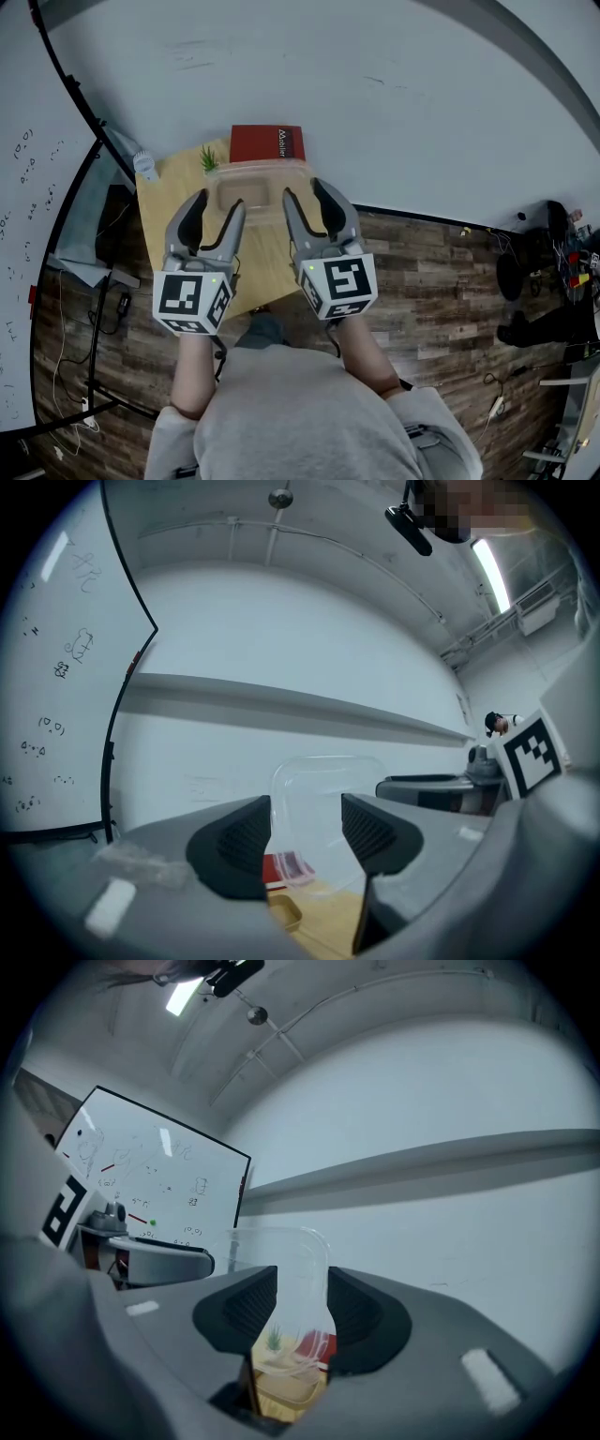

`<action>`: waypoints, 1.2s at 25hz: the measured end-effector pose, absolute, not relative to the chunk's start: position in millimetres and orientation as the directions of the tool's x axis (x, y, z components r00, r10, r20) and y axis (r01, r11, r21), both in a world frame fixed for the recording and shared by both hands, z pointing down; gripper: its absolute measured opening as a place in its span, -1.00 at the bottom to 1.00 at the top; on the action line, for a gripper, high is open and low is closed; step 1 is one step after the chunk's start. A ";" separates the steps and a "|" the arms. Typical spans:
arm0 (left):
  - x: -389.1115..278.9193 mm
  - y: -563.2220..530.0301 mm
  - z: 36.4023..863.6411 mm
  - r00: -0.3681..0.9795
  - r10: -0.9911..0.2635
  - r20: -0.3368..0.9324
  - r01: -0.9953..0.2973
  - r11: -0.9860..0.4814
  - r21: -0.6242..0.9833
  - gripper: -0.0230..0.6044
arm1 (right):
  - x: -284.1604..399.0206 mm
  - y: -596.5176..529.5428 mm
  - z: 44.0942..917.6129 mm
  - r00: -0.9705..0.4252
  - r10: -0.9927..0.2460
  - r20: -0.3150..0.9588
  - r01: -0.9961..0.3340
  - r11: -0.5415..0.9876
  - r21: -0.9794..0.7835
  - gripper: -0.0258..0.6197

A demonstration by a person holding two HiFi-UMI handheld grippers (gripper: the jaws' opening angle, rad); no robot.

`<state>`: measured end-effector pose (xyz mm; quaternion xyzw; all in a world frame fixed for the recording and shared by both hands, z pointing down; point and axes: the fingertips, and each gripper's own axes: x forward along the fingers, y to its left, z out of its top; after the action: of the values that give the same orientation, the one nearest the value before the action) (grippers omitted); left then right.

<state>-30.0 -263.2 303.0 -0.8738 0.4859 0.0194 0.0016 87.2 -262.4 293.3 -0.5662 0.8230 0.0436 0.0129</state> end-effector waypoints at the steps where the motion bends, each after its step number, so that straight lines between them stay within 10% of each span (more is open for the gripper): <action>1: -28.8 -260.0 302.3 0.528 -0.848 -0.039 -0.849 -0.529 0.015 -0.17 | 88.3 -258.9 292.6 -0.356 -0.931 -0.075 -0.934 0.353 0.059 -0.41; 30: -13.8 -216.8 290.3 0.546 -0.835 -0.069 -0.837 -0.547 -0.012 -0.17 | 102.5 -210.6 280.0 -0.329 -0.935 -0.129 -0.944 0.322 0.076 -0.43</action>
<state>-13.8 -216.8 290.3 -0.8790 0.4755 0.0277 0.0217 102.5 -210.6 280.0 -0.5784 0.8123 0.0685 0.0305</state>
